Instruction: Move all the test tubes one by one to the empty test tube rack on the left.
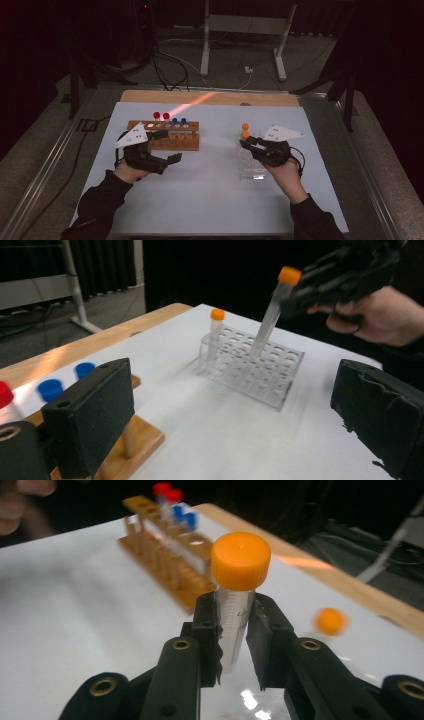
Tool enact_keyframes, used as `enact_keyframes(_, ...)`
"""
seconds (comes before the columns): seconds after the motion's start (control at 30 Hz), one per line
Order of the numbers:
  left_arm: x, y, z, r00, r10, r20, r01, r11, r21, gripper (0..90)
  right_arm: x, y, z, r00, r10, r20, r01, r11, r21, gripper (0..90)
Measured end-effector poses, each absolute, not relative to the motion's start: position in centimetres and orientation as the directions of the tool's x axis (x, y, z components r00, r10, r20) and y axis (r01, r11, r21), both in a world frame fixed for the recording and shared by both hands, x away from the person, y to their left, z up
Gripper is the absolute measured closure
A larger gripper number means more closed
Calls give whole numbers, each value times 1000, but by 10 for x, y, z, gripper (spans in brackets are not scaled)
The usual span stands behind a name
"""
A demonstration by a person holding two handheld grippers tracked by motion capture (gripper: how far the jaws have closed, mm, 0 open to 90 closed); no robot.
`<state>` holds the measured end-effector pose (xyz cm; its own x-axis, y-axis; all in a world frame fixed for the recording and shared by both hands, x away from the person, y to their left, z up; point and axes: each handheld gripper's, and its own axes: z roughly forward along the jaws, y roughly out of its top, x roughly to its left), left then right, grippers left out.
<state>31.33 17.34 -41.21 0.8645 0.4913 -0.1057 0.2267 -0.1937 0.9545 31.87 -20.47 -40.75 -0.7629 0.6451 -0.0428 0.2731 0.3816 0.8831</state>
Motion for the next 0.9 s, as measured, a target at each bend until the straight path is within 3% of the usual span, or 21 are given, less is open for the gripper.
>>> enact_keyframes(0.63,300,142,-412,906,407,-114,226,-239,944,67,297,-143,-434,-880,475,-9,257,492,832,749)
enact_keyframes(0.9,294,129,-417,924,371,-97,204,-261,943,173,291,-132,-439,-899,437,7,253,507,824,749)
